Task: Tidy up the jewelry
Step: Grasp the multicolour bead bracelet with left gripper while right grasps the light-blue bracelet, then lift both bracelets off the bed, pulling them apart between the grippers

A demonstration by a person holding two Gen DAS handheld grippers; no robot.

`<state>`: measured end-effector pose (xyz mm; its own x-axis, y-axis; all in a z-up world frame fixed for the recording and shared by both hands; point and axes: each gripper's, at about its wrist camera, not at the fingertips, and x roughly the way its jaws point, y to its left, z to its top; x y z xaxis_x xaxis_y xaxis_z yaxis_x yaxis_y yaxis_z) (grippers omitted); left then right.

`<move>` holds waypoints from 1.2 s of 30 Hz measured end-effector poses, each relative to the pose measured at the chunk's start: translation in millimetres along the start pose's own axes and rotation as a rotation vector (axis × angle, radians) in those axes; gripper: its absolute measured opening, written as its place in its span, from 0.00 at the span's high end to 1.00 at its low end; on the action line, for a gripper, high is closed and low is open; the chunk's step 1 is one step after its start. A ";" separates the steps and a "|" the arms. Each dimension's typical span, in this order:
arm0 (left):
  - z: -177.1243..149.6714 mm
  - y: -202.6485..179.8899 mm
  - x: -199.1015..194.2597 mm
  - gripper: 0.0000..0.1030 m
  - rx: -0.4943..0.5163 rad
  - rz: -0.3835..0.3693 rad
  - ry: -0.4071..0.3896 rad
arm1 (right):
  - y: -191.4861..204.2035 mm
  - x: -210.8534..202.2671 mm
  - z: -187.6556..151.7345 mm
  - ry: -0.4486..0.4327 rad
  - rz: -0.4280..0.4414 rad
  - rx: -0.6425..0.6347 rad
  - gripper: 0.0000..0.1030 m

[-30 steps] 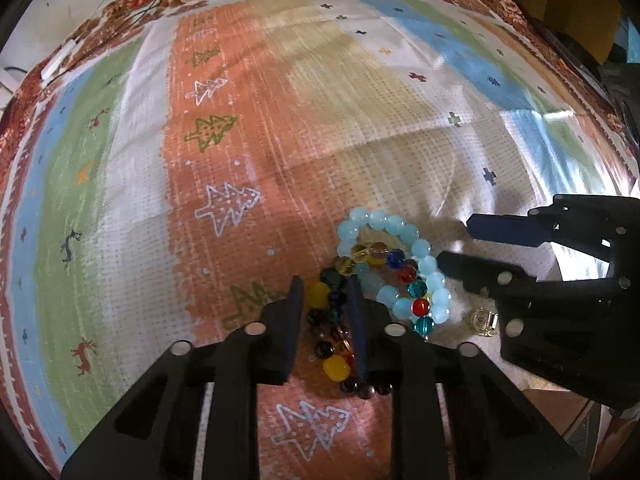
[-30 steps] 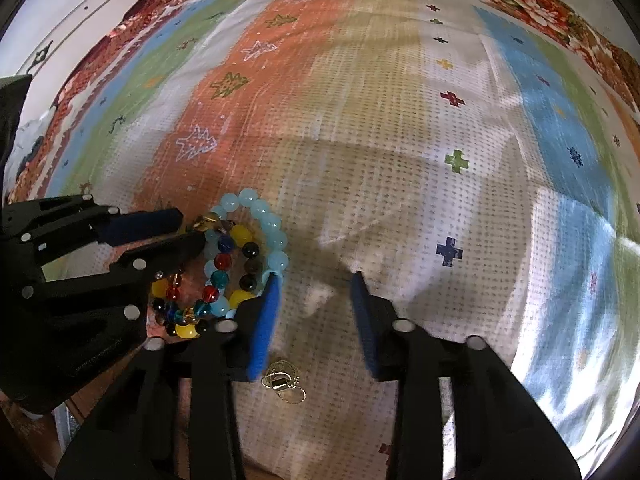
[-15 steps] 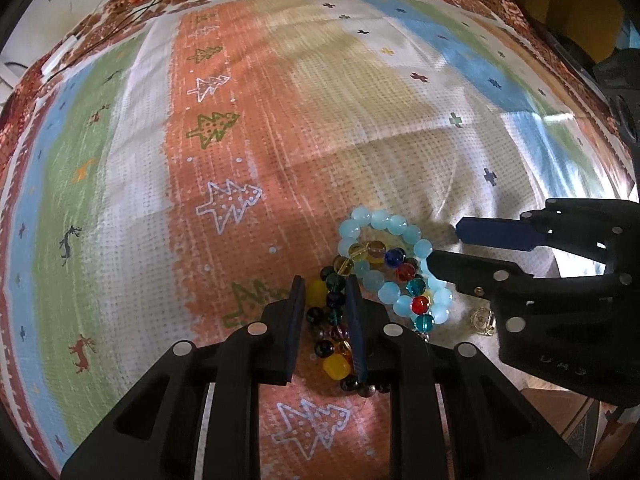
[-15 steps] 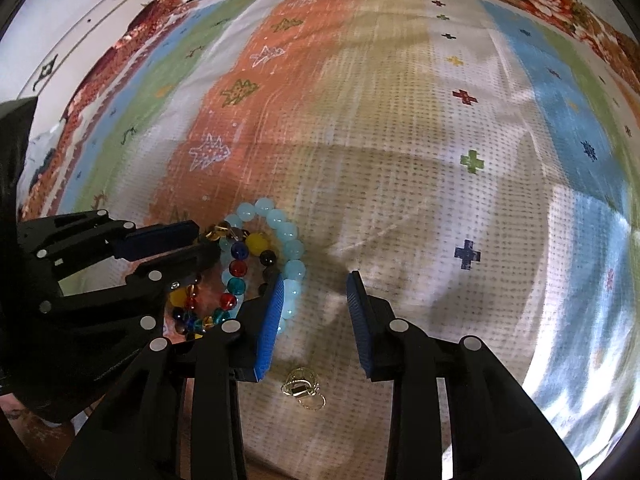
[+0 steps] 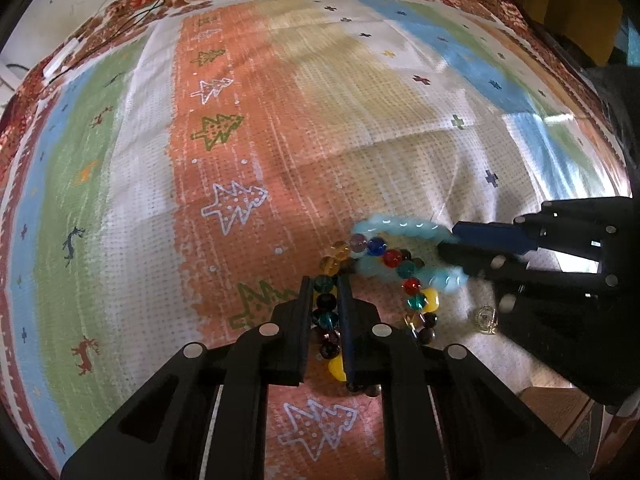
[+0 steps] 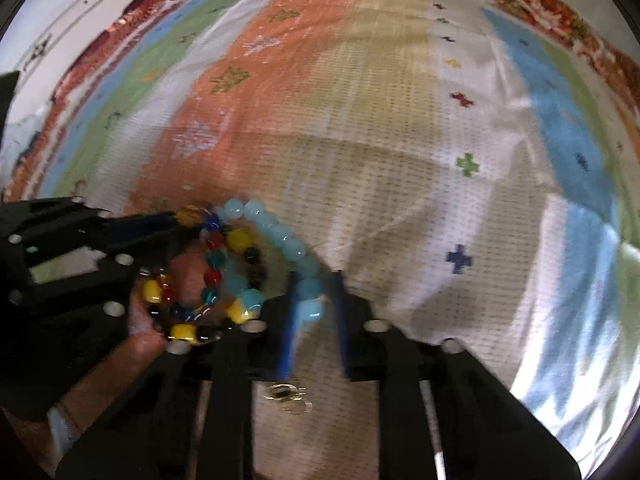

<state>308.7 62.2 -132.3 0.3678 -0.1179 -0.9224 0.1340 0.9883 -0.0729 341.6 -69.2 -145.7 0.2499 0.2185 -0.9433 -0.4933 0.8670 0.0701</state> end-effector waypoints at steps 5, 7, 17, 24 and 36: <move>0.1 3.2 -3.6 0.89 -0.013 -0.013 -0.006 | 0.0 -1.4 -0.7 -0.004 0.003 -0.013 0.88; 0.8 5.0 -5.7 0.89 -0.022 -0.016 -0.011 | 2.4 -2.5 0.1 -0.005 0.005 -0.016 0.88; 0.0 9.2 -14.1 0.88 -0.044 -0.018 -0.021 | -0.5 -22.3 -5.9 -0.044 0.015 -0.020 0.88; -0.3 15.3 -16.0 0.89 -0.061 0.004 -0.023 | -4.5 -25.2 -8.1 -0.045 0.017 -0.021 0.88; -0.6 13.0 -25.6 0.90 -0.062 -0.003 -0.038 | -1.6 -37.2 -8.6 -0.069 0.024 -0.029 0.88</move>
<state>300.5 78.2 -109.9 0.4020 -0.1229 -0.9073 0.0785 0.9919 -0.0996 325.9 -82.6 -113.5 0.2942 0.2702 -0.9168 -0.5233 0.8482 0.0821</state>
